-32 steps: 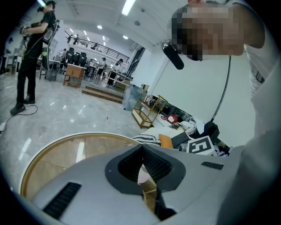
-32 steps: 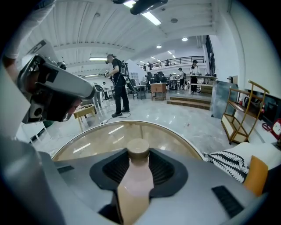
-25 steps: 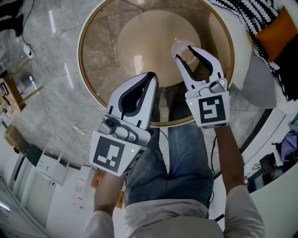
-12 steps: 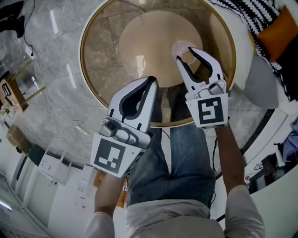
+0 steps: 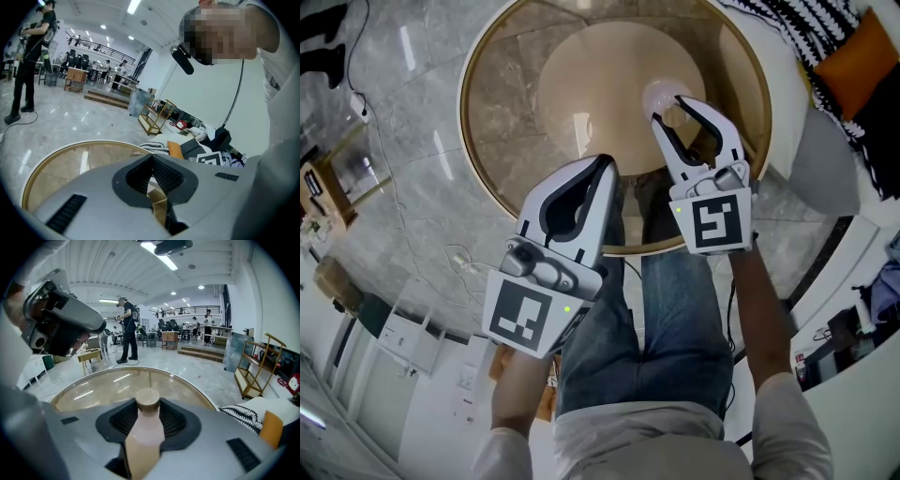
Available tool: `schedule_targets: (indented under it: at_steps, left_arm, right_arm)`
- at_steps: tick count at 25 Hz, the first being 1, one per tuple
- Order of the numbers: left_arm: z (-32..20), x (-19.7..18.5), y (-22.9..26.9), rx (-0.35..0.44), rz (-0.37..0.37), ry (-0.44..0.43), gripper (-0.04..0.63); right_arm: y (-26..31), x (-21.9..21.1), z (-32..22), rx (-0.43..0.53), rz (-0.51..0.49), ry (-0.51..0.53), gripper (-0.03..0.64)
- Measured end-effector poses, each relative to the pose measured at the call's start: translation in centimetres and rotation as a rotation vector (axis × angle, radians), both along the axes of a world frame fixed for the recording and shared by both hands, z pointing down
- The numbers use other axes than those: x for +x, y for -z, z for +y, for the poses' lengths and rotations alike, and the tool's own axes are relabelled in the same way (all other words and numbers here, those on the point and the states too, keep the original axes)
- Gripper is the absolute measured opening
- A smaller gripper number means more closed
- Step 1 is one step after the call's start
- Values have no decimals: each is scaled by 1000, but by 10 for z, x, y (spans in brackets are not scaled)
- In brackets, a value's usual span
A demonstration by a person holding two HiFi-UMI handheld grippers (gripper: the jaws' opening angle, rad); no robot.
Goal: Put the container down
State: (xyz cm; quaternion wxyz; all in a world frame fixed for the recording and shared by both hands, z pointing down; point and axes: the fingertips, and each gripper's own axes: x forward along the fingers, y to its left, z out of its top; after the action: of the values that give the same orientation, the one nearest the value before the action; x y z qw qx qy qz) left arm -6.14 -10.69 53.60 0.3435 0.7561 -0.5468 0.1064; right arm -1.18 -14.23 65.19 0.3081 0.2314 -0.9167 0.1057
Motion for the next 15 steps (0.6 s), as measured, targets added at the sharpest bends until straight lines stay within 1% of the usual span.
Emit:
schedule_targets:
  at_steps: [7,15]
  left_arm:
    - [5,0,5,17,-1,8,18]
    - [14,3,12,28,11,0,18]
  right_arm:
    - [1,3,-2,-6,7,-41,153]
    - [4,7,0,-36,-14,-86,156]
